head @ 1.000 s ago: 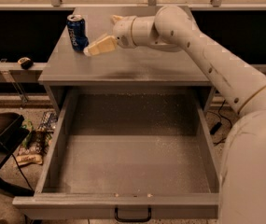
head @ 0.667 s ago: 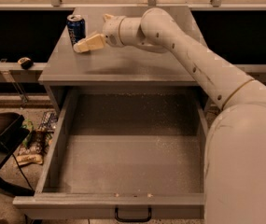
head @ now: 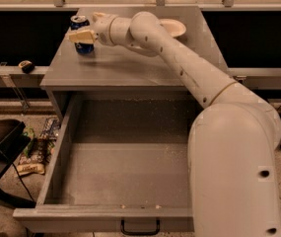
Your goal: Place pepsi can into top drawer
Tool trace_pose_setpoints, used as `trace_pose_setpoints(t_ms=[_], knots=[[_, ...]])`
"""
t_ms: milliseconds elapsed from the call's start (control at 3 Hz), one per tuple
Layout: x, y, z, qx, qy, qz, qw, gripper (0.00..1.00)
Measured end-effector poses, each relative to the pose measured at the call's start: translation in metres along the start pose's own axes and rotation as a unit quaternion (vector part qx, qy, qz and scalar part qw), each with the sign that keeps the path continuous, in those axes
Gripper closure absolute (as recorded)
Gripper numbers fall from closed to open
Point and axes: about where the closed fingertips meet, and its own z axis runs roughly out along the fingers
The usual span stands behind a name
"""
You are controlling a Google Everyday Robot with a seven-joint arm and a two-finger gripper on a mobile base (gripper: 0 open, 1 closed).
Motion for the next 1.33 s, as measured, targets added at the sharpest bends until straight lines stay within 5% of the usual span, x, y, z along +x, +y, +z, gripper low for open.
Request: trace_pose_setpoints(t_ms=[333, 667, 1000, 1333], knots=[[0.003, -0.008, 0.016, 0.022, 0.003, 0.003, 0.9997, 0.48], [0.003, -0.009, 0.017, 0.023, 0.003, 0.004, 0.9997, 0.79], [0.003, -0.008, 0.016, 0.023, 0.003, 0.003, 0.9997, 1.00], [-0.011, -0.001, 0.004, 0.031, -0.006, -0.013, 0.9994, 1.00]])
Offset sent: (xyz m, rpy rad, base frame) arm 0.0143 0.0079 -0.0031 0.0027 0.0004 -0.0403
